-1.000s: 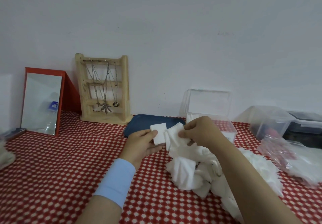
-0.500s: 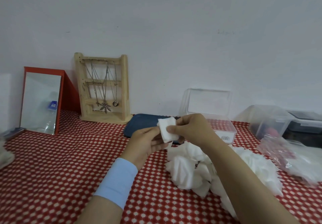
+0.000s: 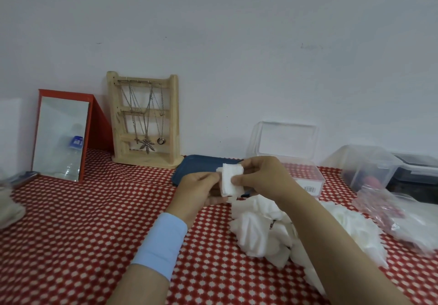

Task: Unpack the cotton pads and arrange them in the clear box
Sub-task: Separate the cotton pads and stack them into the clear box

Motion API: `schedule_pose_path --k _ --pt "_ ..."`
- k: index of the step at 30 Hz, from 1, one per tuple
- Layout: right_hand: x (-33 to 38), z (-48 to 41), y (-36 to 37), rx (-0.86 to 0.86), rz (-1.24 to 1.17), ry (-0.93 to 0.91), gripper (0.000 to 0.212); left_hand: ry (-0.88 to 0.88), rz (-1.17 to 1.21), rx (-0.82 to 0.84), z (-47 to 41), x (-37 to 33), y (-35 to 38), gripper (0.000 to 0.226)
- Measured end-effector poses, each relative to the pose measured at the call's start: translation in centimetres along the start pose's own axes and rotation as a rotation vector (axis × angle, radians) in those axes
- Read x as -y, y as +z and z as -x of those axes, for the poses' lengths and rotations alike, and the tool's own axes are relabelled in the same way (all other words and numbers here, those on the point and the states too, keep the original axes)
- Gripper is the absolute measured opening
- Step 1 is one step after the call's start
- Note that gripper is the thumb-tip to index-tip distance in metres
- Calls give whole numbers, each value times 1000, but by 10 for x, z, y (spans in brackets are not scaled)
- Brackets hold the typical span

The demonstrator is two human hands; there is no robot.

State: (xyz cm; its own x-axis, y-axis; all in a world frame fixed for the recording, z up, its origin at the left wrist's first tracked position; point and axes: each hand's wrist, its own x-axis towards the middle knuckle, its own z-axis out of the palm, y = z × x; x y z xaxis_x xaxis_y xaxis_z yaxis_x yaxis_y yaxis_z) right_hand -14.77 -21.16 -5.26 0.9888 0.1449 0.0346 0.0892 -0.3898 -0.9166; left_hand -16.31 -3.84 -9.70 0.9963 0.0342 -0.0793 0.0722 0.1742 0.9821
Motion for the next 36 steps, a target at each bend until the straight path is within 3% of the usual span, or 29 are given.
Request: schedule_pose_path --k 5,12,15,19,22,25,28,33,36 --pt "0 0 1 -3 64 -47 26 -5 -17 69 2 -3 1 30" --pt "2 1 3 39 -9 -22 7 20 -110 196 1 0 -10 23" --pt "7 -13 6 45 46 -23 8 -10 -81 92 -3 -2 -20 22" --pt "3 -59 3 28 465 -63 21 2 30 -116 -12 -4 -44 13" --pt "-6 -81 13 168 814 -6 34 -39 125 -169 -16 -2 -50 11" --pt "-15 -90 26 316 1006 41 56 -89 132 -184 -17 1 -47 11" --pt "-20 -97 34 356 1027 68 61 -79 89 -170 -19 3 -44 12" --pt "-5 -90 29 309 941 1 41 -89 111 -184 -19 3 -42 8" --pt "13 -80 13 181 785 -101 31 -61 88 -223 -20 4 -43 8"
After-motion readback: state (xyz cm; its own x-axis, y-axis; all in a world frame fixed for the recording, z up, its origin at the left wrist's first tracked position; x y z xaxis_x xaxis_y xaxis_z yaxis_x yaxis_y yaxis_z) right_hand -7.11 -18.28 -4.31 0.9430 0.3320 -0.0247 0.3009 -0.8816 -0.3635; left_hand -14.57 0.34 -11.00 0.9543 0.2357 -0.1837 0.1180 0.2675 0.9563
